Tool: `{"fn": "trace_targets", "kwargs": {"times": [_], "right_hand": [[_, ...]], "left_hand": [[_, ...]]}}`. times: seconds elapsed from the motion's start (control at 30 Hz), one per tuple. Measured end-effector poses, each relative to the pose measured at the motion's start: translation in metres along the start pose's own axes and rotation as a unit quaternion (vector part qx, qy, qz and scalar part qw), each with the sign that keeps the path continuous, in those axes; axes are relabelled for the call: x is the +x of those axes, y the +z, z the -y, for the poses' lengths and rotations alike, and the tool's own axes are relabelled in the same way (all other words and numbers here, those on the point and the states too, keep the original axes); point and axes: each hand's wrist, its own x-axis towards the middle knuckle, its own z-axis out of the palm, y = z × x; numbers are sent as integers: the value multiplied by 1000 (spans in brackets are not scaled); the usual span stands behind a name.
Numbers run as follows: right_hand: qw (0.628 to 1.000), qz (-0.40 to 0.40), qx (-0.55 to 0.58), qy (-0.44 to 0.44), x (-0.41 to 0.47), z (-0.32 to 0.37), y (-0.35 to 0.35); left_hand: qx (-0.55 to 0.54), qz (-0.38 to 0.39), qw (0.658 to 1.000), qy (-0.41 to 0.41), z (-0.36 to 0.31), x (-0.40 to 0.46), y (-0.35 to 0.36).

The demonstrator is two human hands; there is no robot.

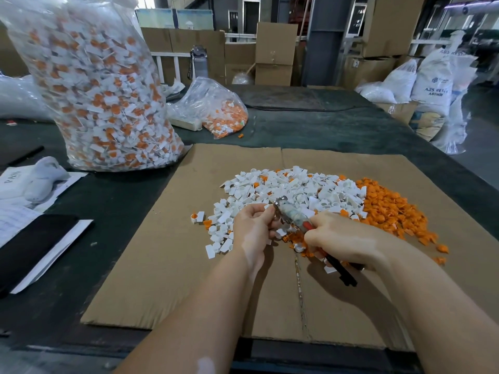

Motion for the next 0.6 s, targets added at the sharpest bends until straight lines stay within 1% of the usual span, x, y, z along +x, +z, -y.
{"fn": "trace_targets", "kwargs": {"times": [0.1,0.23,0.3,0.5,0.6], "right_hand": [[1000,-6,12,-4,0,-1,1],[996,2,91,14,1,-3,-3],[994,9,107,17,0,-3,-4],[999,-2,32,21,-3,0,-3],[999,0,27,19,-5,3,-3]], "left_hand": [[-6,6,1000,2,0,0,0],[-47,23,999,3,-2,-1,-1],[-52,22,998,5,-1,-1,-1],[-40,10,999,3,0,1,-1],[-41,9,999,-2,0,2,-2]]}}
